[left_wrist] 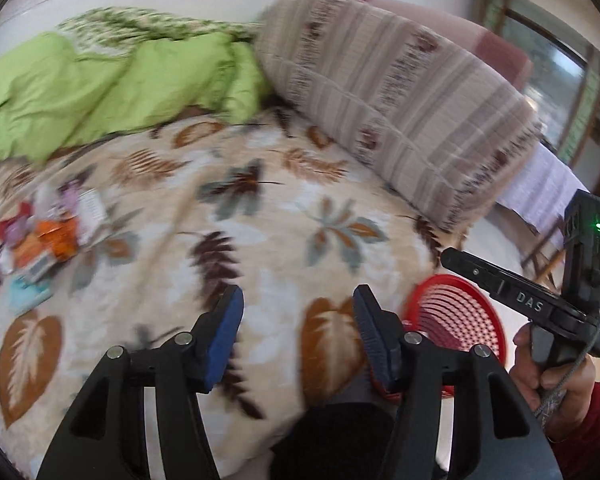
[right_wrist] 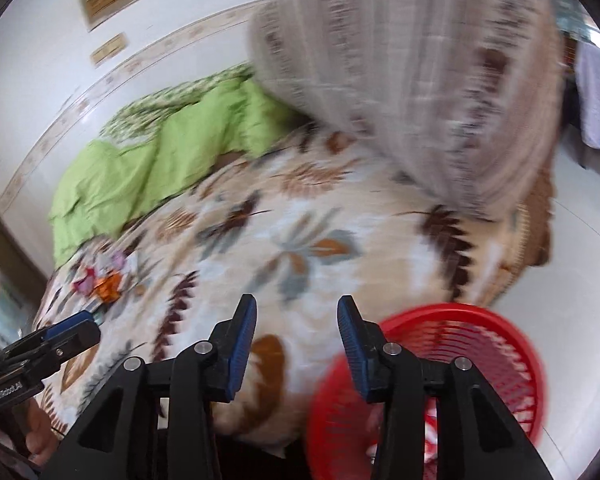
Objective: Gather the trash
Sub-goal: 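Move both tools back to the bed and grasp the orange box with the right gripper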
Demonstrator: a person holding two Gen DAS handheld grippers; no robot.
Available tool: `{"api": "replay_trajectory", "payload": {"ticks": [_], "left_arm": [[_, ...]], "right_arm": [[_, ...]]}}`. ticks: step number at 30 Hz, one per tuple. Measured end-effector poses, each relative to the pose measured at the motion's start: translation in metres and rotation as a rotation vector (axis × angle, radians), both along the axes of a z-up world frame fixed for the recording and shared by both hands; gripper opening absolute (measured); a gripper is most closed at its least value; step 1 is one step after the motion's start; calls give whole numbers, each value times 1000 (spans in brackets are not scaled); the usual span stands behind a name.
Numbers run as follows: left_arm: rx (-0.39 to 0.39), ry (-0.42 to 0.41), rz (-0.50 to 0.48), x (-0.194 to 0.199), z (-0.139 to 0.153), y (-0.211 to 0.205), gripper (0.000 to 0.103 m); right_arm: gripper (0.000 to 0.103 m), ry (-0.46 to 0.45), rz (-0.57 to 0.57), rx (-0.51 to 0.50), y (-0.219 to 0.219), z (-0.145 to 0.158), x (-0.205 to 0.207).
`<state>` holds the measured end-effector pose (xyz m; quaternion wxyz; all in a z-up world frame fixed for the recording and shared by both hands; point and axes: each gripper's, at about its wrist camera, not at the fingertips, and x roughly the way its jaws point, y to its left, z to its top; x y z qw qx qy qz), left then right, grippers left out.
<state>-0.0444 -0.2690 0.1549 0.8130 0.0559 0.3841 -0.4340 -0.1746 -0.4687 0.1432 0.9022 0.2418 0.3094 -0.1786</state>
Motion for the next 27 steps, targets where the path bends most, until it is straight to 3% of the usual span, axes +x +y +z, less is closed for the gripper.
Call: {"api": "replay_trajectory", "payload": {"ticks": [9, 17, 18, 20, 23, 27], "left_arm": [[-14, 29, 355, 92, -21, 137, 60], [48, 1, 666, 156, -68, 231, 60], [65, 23, 686, 164, -73, 237, 60], [17, 71, 708, 175, -76, 252, 60], [35, 42, 742, 183, -74, 260, 60], [10, 92, 736, 189, -80, 267, 60]], "right_arm": [[53, 50, 296, 40, 96, -11, 120], [64, 102, 550, -3, 184, -20, 223], [64, 106, 570, -3, 190, -21, 232], [65, 117, 616, -14, 208, -25, 262], [67, 151, 666, -9, 229, -35, 302], [68, 226, 707, -38, 247, -55, 349]]}}
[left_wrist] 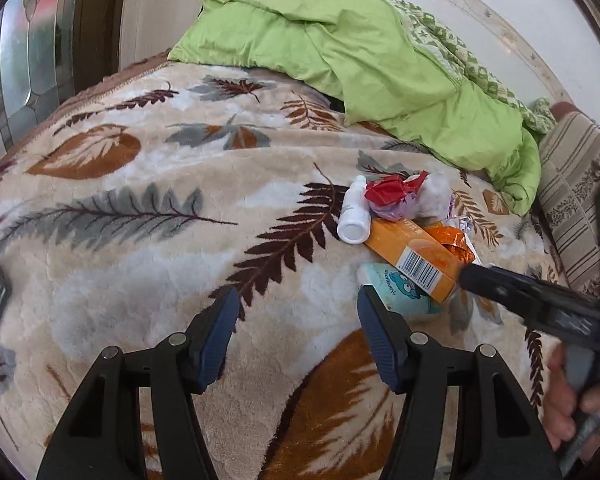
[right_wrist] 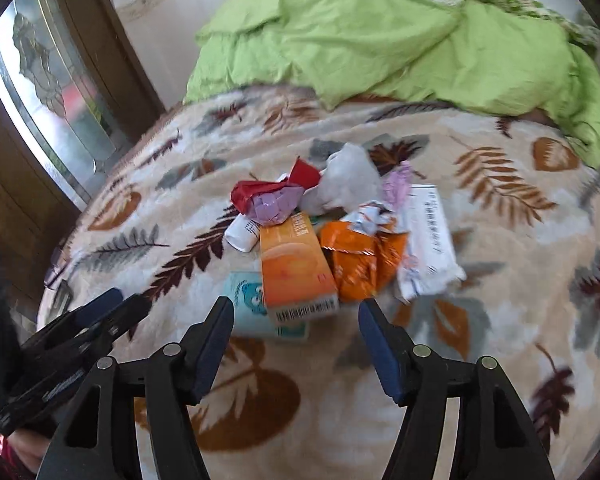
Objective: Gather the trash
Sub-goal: 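Move both tools back to the bed and grasp the orange box with the right gripper, then grasp the blue-green cartoon packet with the left gripper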
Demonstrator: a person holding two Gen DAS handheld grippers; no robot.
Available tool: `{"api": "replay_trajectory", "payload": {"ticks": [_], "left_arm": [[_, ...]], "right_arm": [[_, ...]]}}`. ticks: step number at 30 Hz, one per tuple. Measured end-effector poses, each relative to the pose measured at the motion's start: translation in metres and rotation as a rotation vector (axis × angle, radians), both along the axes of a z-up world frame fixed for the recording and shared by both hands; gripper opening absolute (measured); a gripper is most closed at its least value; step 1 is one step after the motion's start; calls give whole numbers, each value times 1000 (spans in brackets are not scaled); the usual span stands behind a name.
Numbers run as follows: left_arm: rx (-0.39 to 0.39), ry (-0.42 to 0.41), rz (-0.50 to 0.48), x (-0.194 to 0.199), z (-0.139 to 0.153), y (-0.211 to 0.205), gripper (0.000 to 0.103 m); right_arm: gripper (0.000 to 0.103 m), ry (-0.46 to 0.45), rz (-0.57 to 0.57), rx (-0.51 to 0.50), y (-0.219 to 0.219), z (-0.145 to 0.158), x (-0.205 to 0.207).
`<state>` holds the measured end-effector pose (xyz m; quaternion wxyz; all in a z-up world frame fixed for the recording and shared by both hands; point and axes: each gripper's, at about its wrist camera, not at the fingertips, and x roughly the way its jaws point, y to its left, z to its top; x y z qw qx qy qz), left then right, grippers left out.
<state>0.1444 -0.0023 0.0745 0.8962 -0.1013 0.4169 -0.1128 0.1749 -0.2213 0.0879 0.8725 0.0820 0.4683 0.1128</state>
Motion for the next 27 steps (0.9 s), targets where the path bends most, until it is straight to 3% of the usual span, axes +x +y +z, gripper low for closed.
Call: {"api": "replay_trajectory", "payload": {"ticks": [7, 8, 9, 15, 19, 22, 25, 27], "left_arm": [[-18, 19, -3, 5, -4, 3, 60], [-27, 27, -7, 6, -6, 3, 60], [-32, 31, -9, 7, -6, 3, 60], [-32, 19, -63, 13, -6, -11, 61], [-20, -13, -129, 33, -5, -36, 64], [-63, 13, -181, 48, -14, -52, 66], [-63, 12, -200, 59, -22, -68, 66], [-63, 54, -232, 65, -32, -80, 66]], "right_arm": [[68, 56, 66, -85, 23, -15, 49], [54, 52, 69, -101, 24, -16, 47], [51, 55, 73, -112, 24, -17, 44], [51, 64, 37, -23, -5, -13, -13], [51, 66, -101, 94, -40, -16, -69], [51, 41, -199, 160, -62, -21, -100], [51, 31, -261, 190, -78, -23, -111], [51, 7, -280, 190, -86, -20, -111]]}}
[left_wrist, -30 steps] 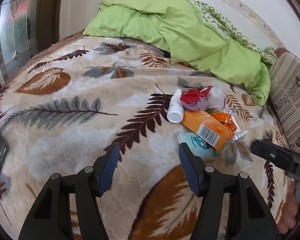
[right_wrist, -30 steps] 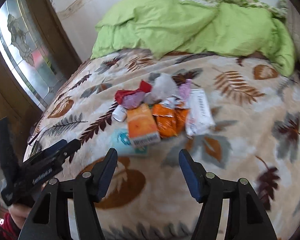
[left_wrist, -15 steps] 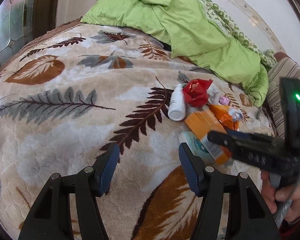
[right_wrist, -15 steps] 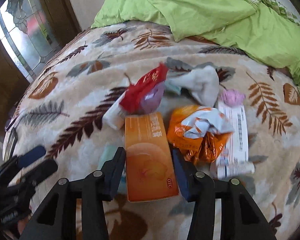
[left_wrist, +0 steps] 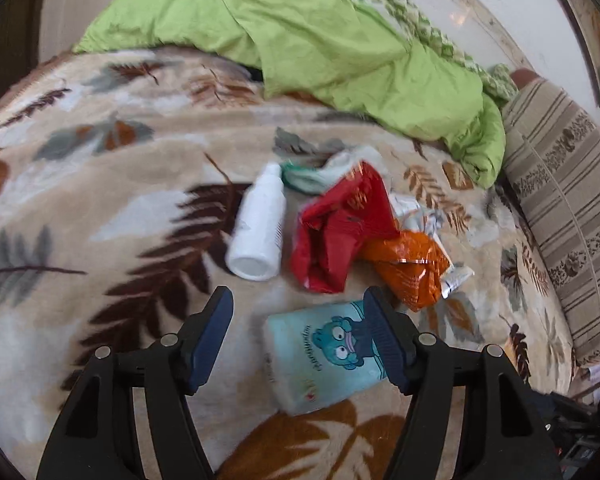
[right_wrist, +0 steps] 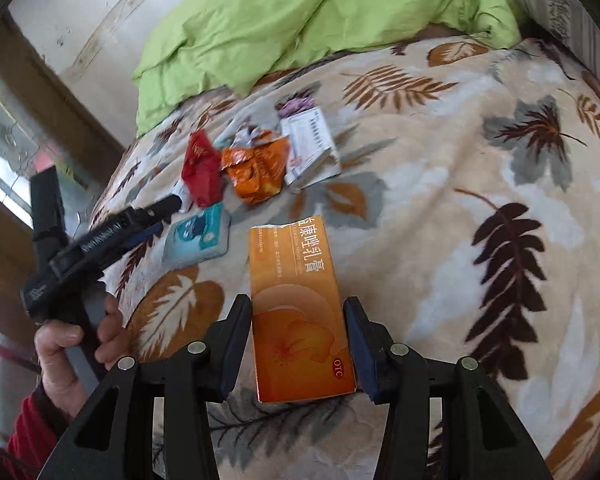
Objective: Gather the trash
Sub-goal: 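Grasp the blue-green cartoon packet with the left gripper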
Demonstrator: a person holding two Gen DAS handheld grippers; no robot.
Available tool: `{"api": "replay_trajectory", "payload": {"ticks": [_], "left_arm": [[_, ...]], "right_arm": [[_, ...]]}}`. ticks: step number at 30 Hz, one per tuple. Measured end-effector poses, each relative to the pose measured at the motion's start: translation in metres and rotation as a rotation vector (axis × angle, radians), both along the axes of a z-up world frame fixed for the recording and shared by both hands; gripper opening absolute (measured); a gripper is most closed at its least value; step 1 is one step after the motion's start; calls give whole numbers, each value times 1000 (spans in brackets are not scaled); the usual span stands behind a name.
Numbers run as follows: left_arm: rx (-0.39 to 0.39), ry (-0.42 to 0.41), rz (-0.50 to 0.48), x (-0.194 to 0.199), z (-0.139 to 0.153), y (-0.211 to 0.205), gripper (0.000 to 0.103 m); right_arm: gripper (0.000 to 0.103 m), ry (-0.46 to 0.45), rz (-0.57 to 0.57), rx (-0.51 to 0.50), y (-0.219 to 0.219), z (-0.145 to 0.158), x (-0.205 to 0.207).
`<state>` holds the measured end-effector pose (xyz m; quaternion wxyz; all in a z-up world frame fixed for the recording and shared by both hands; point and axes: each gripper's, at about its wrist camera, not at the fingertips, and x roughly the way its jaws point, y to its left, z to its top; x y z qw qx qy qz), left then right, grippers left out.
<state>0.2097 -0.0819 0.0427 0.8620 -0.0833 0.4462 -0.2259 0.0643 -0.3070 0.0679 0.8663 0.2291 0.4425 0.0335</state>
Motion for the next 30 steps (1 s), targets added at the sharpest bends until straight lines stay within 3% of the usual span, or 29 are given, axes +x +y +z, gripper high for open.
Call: {"api": "replay_trajectory", "payload": {"ticks": [2, 5, 8, 10, 19, 21, 26, 28, 30], "left_arm": [[5, 44, -62, -2, -6, -10, 66], [43, 28, -163, -21, -1, -21, 66], [-3, 97, -292, -49, 0, -28, 66], [34, 57, -335, -70, 6, -35, 66], [252, -99, -260, -72, 7, -56, 68], [274, -118, -265, -69, 6, -61, 76], [334, -138, -249, -58, -4, -74, 77], [335, -122, -240, -53, -7, -73, 74], [337, -109, -227, -50, -9, -73, 58]], "right_arm": [[51, -11, -28, -5, -6, 1, 2], [51, -21, -77, 22, -19, 2, 1], [51, -33, -112, 30, -27, 5, -3], [51, -39, -124, 33, -30, 7, -3], [51, -42, -125, -1, -31, 8, -7], [51, -42, -122, -5, -31, 8, -7], [51, -37, -112, -9, -28, 8, -5], [51, -41, -100, -25, -24, 9, -5], [51, -45, -95, -38, -22, 11, -5]]}}
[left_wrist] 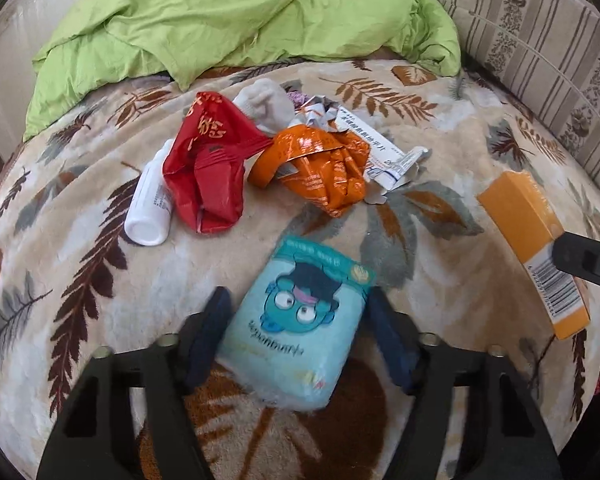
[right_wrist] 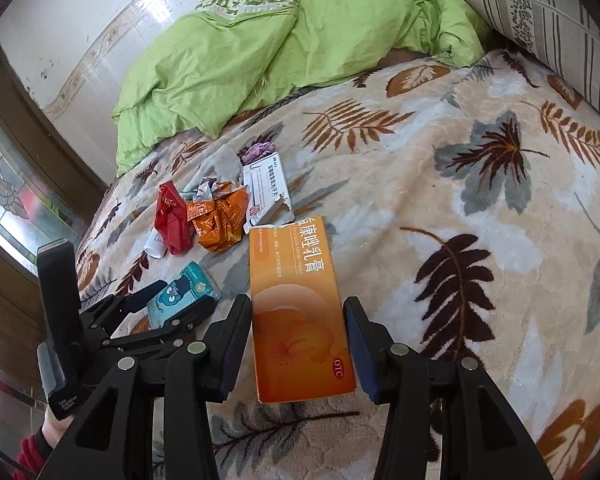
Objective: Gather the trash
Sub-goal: 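Grasp the blue-green cartoon packet with the left gripper, then lift the cartoon packet with the left gripper while the right holds the orange box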
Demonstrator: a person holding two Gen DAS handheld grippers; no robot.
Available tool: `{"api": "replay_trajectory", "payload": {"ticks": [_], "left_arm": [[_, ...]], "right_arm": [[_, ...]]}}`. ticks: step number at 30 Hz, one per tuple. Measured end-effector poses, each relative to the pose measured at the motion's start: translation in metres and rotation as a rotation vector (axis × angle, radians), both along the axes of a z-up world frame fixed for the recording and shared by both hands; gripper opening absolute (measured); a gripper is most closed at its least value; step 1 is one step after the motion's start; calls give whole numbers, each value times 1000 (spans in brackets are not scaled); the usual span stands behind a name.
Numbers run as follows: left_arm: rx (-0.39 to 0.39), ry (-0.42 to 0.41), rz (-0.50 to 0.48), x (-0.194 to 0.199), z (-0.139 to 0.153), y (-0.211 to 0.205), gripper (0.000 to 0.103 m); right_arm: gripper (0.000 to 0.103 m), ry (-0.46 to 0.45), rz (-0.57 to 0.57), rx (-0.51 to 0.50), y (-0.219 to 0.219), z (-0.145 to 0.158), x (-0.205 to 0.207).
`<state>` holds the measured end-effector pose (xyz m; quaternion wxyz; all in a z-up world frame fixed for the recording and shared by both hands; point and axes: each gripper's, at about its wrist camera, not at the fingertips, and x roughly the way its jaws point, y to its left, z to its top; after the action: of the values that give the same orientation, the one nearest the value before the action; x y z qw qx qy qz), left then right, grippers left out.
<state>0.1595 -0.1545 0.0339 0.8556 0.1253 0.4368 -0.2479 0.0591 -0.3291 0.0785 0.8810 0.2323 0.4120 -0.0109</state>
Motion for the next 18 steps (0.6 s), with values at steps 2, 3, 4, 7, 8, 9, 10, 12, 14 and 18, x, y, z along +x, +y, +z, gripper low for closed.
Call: {"api": "replay_trajectory", "payload": {"ticks": [2, 3, 4, 7, 8, 9, 10, 12, 14, 18], "left_arm": [[7, -1, 14, -1, 0, 2, 51], [11, -5, 19, -2, 1, 2, 44], [13, -8, 25, -3, 1, 3, 42], [-4, -12, 44, -7, 7, 8, 36], [-10, -17, 55, -9, 10, 10, 35], [-22, -23, 65, -10, 13, 13, 35], [-40, -29, 74, -12, 18, 16, 35], [-67, -43, 84, -17, 27, 21, 35], [-78, -79, 94, -28, 36, 23, 35], [-81, -146, 113, -49, 51, 27, 35]], "right_arm": [[51, -4, -1, -3, 0, 1, -1], [51, -4, -3, -2, 0, 2, -2], [51, -4, -3, 2, -1, 2, -2], [51, -16, 0, -8, 3, 6, -3], [51, -20, 2, -15, 5, 7, -4], [51, -30, 6, -29, 8, 10, -4], [51, -39, 7, -45, 11, 12, -5], [51, -53, 11, -70, 15, 16, -6], [51, -71, 18, -95, 20, 20, -8], [51, -104, 24, -158, 29, 28, -14]]}}
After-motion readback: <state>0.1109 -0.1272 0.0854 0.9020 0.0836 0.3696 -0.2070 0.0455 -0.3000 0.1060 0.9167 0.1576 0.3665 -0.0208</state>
